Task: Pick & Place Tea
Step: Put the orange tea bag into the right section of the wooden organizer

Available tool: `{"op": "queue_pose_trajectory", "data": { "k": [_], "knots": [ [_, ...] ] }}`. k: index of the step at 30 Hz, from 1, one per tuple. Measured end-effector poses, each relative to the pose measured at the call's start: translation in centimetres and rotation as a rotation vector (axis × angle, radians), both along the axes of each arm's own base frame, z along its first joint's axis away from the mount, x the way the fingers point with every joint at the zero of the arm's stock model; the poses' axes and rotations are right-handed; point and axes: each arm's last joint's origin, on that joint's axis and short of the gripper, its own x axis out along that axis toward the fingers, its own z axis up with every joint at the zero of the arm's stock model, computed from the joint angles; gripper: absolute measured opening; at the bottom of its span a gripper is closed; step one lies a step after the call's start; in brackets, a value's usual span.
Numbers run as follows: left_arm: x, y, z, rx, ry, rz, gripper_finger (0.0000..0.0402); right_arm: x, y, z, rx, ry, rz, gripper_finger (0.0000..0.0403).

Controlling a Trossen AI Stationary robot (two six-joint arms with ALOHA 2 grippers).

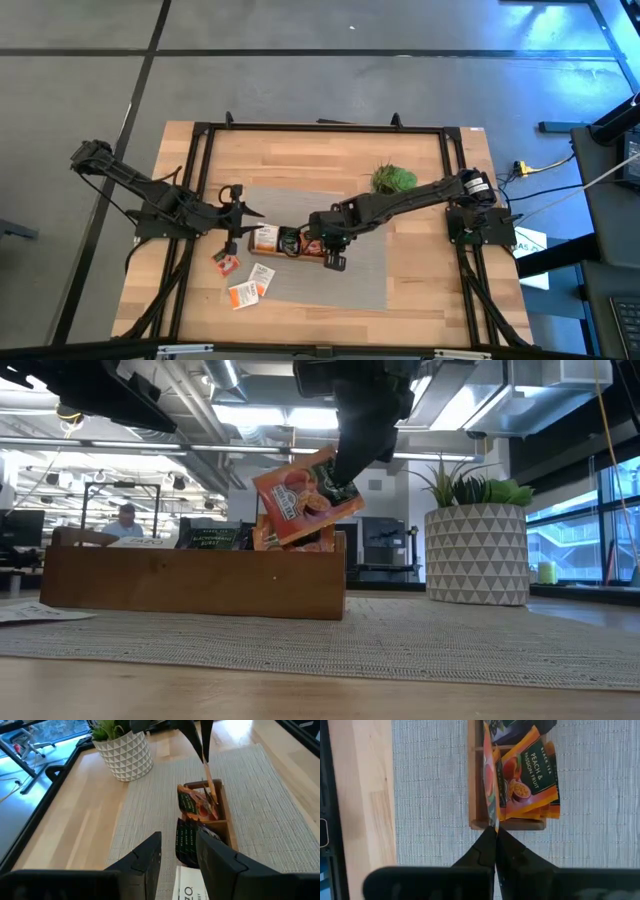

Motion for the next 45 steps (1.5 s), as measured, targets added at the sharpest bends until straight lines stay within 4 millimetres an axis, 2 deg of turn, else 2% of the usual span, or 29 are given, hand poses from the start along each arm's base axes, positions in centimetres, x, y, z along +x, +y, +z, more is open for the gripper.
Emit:
{"op": "queue_pose_trajectory", "data": {
  "k": [9,21,27,31,40,45],
  "knots": [
    [0.0,0.0,0.0,0.000,0.001,-0.001,0.0118,0.0,-0.1,-0.4,-0.036,0.012,-0.004,0.0010],
    [0.0,0.0,0.0,0.000,0.002,0.000,0.0122,-0.1,-0.1,-0.4,-0.047,0.020,-0.007,0.0080],
    [0.0,0.0,0.0,0.000,0.003,-0.001,0.0118,-0.2,-0.3,-0.3,-0.104,0.013,-0.025,0.0090],
    [0.0,0.0,-0.1,0.003,0.007,-0.001,0.0120,0.0,0.6,-0.3,-0.145,-0.021,0.002,0.0091],
    [-0.3,0.1,-0.5,-0.015,0.055,0.022,0.0118,-1.4,2.8,-0.5,-0.511,-0.020,-0.034,0.0091],
    [-0.4,0.1,-0.7,-0.040,0.073,0.006,0.0121,-1.8,3.0,-2.6,-0.453,-0.006,0.068,0.0086]
  ]
}}
